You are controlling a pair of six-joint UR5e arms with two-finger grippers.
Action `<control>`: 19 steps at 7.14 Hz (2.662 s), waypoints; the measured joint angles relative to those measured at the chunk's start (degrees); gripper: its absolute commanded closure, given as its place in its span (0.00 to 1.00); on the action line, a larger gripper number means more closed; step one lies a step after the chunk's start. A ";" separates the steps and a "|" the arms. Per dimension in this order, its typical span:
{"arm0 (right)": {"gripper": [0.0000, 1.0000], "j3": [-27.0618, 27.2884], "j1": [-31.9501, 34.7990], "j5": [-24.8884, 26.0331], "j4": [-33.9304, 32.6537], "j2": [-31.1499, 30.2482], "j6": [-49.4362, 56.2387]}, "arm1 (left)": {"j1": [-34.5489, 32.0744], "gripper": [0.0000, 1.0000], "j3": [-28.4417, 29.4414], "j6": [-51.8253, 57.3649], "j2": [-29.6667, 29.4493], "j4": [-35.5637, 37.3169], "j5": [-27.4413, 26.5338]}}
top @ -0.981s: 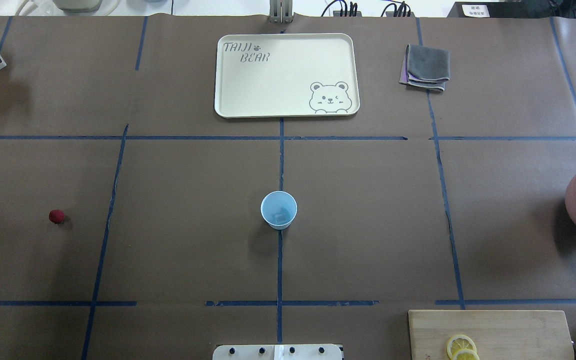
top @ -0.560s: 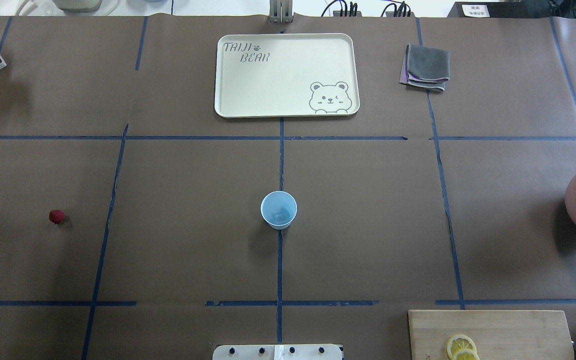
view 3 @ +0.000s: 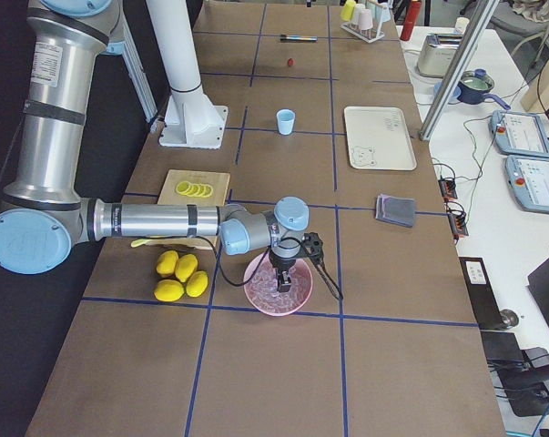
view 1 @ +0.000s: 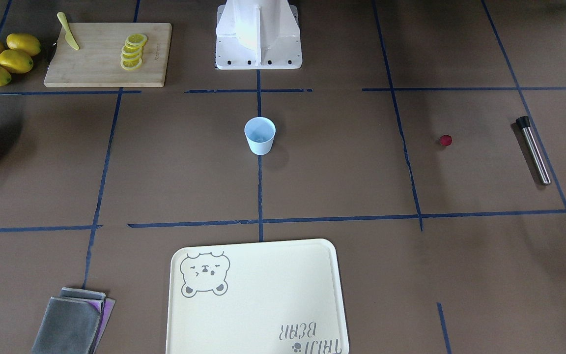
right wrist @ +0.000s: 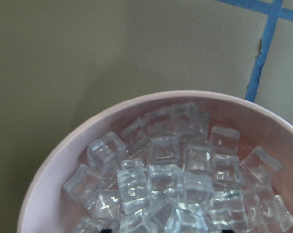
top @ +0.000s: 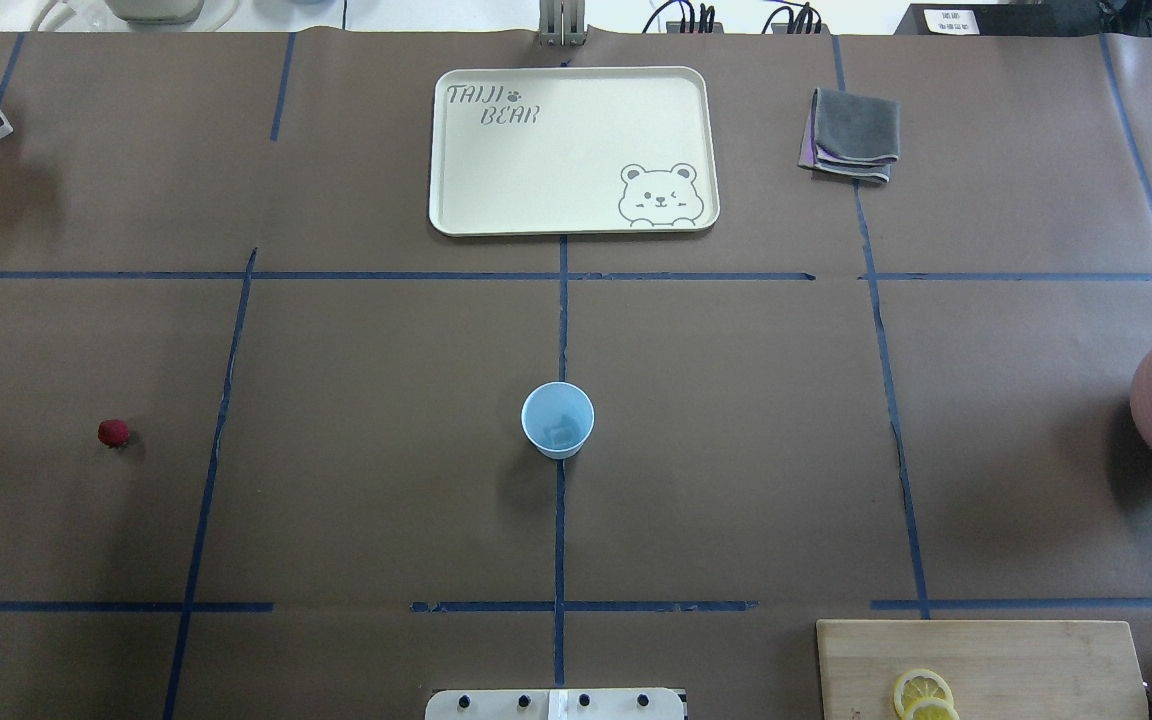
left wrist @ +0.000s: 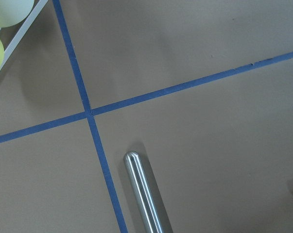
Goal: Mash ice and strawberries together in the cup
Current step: 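Lower the right gripper into the bowl and grasp another ice cube, then carry the ice cube with the right gripper to the blue cup and drop it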
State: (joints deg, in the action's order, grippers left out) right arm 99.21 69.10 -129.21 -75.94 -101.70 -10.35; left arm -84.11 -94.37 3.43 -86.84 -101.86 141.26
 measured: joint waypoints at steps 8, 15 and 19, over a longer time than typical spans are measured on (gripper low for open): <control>0.99 -0.82 -0.46 1.49 0.01 0.82 0.36 | 0.00 0.00 -0.04 0.04 0.00 -0.01 0.07; 1.00 18.03 -2.91 -5.33 -2.15 4.25 -30.17 | 0.00 0.00 -0.03 0.08 0.00 -0.09 1.59; 1.00 18.51 -26.50 6.82 -2.69 28.09 -77.14 | 0.00 0.00 -0.04 0.09 -0.05 -0.13 1.65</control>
State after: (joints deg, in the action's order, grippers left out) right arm 117.71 42.60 -122.39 -78.63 -73.61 -87.50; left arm -84.11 -94.41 3.52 -86.89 -101.99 142.91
